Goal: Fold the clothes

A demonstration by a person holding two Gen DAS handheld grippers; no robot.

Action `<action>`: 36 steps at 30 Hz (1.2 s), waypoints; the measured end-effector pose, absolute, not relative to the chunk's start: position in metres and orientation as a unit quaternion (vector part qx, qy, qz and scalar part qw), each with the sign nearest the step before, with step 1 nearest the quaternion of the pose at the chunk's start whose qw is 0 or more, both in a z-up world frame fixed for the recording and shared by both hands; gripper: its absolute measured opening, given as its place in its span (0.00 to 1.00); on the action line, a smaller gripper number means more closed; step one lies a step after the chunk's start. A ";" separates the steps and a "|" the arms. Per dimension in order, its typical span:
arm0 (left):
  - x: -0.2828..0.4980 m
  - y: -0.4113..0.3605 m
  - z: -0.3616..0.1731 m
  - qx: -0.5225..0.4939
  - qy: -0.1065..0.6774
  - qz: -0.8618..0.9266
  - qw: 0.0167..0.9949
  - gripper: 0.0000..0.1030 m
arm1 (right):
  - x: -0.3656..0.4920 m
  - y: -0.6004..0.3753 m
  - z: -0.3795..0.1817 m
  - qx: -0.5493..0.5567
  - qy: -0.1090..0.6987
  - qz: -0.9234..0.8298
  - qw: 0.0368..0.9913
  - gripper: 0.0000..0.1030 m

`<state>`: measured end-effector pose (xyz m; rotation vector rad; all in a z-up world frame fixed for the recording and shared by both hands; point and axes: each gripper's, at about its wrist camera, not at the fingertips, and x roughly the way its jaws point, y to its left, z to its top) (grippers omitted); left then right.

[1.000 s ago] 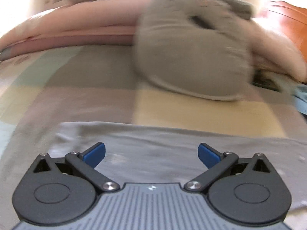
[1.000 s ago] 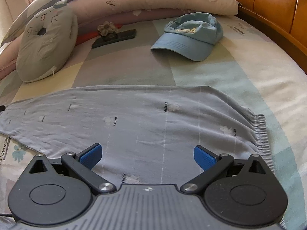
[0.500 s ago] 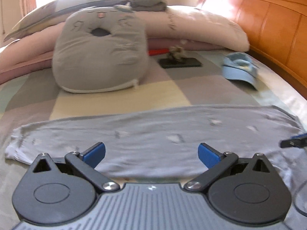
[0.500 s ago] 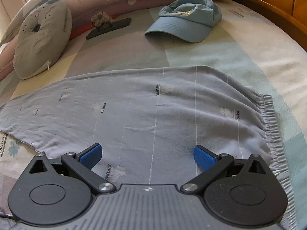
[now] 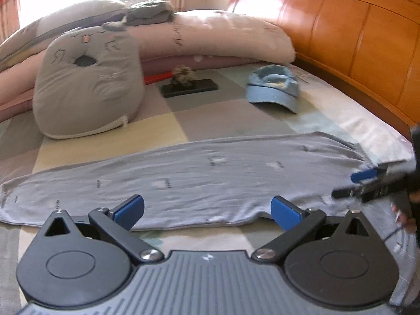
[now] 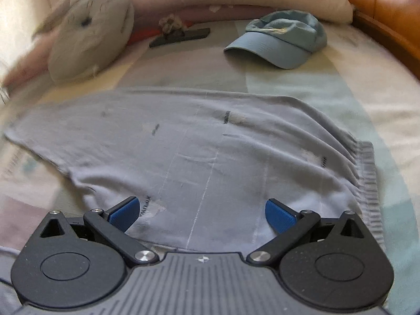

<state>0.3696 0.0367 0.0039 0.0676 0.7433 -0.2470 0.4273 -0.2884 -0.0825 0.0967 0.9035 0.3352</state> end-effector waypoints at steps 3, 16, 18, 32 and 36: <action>0.366 0.024 0.004 0.034 0.367 -0.132 0.920 0.99 | 0.428 -0.324 -0.067 0.096 0.414 0.178 0.887 1.00; 0.357 -0.021 0.002 0.052 0.399 -0.166 0.901 0.99 | 0.520 -0.476 -0.092 0.264 0.429 0.217 0.836 1.00; 0.356 -0.027 0.001 0.060 0.401 -0.166 0.899 0.99 | 0.528 -0.479 -0.106 0.286 0.439 0.243 0.817 1.00; 0.367 -0.060 -0.006 0.084 0.413 -0.198 0.885 0.99 | 0.577 -0.458 -0.118 0.290 0.470 0.358 0.752 1.00; 0.364 -0.056 -0.006 0.081 0.410 -0.195 0.887 0.99 | 0.572 -0.464 -0.116 0.275 0.506 0.388 0.719 1.00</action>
